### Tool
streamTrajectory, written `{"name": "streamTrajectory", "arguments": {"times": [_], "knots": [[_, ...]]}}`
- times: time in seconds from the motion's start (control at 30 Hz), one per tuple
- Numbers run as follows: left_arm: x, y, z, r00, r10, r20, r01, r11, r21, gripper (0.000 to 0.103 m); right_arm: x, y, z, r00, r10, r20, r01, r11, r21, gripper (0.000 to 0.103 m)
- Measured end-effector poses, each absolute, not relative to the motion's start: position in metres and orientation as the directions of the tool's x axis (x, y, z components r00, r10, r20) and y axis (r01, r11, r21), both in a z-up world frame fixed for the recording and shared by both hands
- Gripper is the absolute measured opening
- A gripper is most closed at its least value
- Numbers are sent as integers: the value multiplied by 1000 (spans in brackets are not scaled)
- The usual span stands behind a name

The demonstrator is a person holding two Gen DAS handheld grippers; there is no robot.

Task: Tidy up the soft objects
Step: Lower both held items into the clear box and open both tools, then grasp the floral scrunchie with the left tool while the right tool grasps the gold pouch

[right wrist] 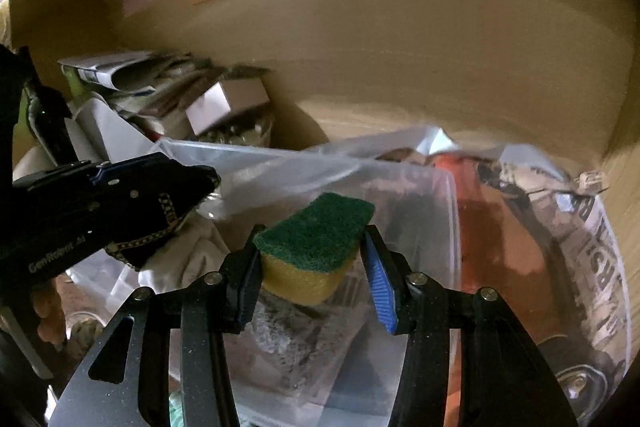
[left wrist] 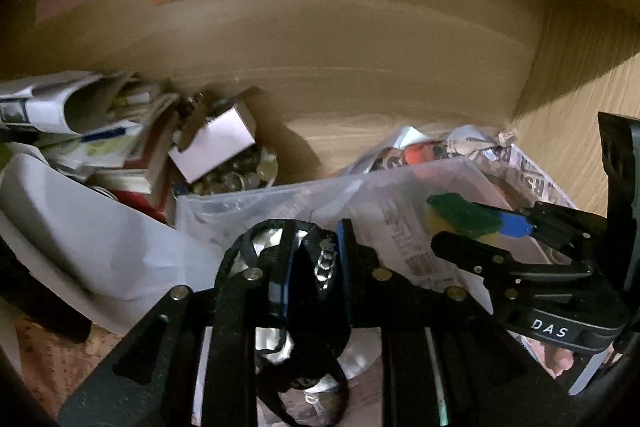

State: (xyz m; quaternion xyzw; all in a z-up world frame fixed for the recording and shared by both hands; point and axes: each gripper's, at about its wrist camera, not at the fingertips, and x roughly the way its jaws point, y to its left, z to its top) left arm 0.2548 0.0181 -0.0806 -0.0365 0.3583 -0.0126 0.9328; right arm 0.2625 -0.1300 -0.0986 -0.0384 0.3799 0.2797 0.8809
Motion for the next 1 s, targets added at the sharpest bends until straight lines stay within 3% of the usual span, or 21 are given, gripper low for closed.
{"name": "streamTrajectory", "arguments": {"times": [0.07, 0.2, 0.33, 0.73, 1.0], "knots": [[254, 17, -82, 728, -57, -683, 0, 997, -83, 32, 262, -130, -98, 552, 462, -694, -523, 840, 143, 47], [243, 15, -82, 728, -57, -683, 9, 997, -74, 41, 256, -134, -90, 577, 466, -671, -519, 843, 140, 63], [223, 17, -70, 744, -65, -665, 16, 997, -81, 48, 250, -139, -76, 596, 487, -638, -522, 839, 153, 66], [121, 26, -18, 868, -12, -496, -11, 999, -44, 95, 176, -159, -24, 714, 513, -476, -541, 836, 89, 84], [73, 28, -36, 853, -3, -523, -17, 999, -35, 101, 114, -165, -29, 739, 519, -431, -545, 835, 71, 97]]}}
